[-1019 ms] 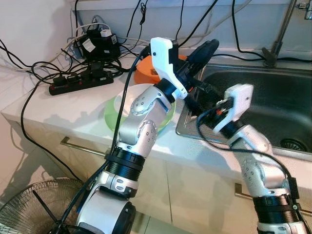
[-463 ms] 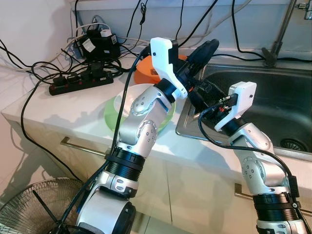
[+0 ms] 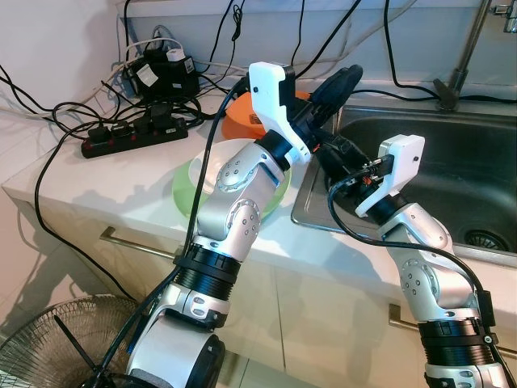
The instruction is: Kitchen organization
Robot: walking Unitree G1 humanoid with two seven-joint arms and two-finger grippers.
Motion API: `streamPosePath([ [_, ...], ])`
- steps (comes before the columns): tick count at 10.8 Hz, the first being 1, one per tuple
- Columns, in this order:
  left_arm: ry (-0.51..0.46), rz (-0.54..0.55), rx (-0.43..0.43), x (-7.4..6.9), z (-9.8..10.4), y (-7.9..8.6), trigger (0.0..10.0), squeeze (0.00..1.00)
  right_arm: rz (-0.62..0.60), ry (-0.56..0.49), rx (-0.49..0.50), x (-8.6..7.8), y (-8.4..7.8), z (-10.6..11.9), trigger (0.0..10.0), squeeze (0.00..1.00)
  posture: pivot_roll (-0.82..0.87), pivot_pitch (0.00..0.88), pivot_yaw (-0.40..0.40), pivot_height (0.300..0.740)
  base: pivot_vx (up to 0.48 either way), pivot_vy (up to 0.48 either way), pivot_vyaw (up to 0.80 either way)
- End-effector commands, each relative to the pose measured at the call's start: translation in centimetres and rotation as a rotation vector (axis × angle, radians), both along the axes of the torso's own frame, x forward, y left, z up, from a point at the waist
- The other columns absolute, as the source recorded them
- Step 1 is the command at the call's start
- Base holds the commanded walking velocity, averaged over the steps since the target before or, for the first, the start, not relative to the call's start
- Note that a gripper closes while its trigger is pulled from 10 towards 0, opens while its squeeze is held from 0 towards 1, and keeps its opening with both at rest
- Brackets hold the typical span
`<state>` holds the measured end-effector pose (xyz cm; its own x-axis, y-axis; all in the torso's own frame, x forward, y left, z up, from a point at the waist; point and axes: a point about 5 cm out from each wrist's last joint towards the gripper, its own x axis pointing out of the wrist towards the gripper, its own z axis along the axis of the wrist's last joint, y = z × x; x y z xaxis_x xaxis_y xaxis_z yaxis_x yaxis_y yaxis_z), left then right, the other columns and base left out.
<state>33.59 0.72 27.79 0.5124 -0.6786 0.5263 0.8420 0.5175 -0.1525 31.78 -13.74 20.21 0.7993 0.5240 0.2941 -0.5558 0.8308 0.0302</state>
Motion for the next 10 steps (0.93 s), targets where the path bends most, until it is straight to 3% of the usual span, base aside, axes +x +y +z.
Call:
streamPosePath([
  [1,0.024,-0.046,-0.062,-0.75,-0.02,-1.34,10.0,0.00,-0.008,-0.014,0.007,0.20,-0.13,0.40,0.0,0.00,0.04,0.000,0.151,0.740,0.000,0.000,0.00],
  [7,0.023,-0.031,-0.056,-0.68,-0.08,-1.24,10.0,0.00,-0.029,-0.010,0.005,0.42,-0.37,0.30,0.0,0.00,0.03,0.000,0.151,0.740,0.000,0.000,0.00],
  [8,0.024,-0.030,-0.053,-0.67,-0.14,-1.28,10.0,0.29,-0.032,-0.008,0.004,0.46,-0.44,0.26,0.0,0.00,0.04,0.000,0.149,0.740,0.000,0.000,0.00],
  [9,0.029,-0.032,-0.052,-0.64,-0.22,-1.30,10.0,1.00,-0.038,-0.008,0.003,0.54,-0.51,0.27,0.0,0.00,0.03,0.000,0.149,0.740,0.000,0.000,0.00],
  [10,0.032,-0.032,-0.050,-0.62,-0.29,-1.30,10.0,1.00,-0.051,-0.009,0.004,0.69,-0.66,0.32,0.0,0.00,0.03,0.000,0.149,0.740,0.000,0.000,0.00],
])
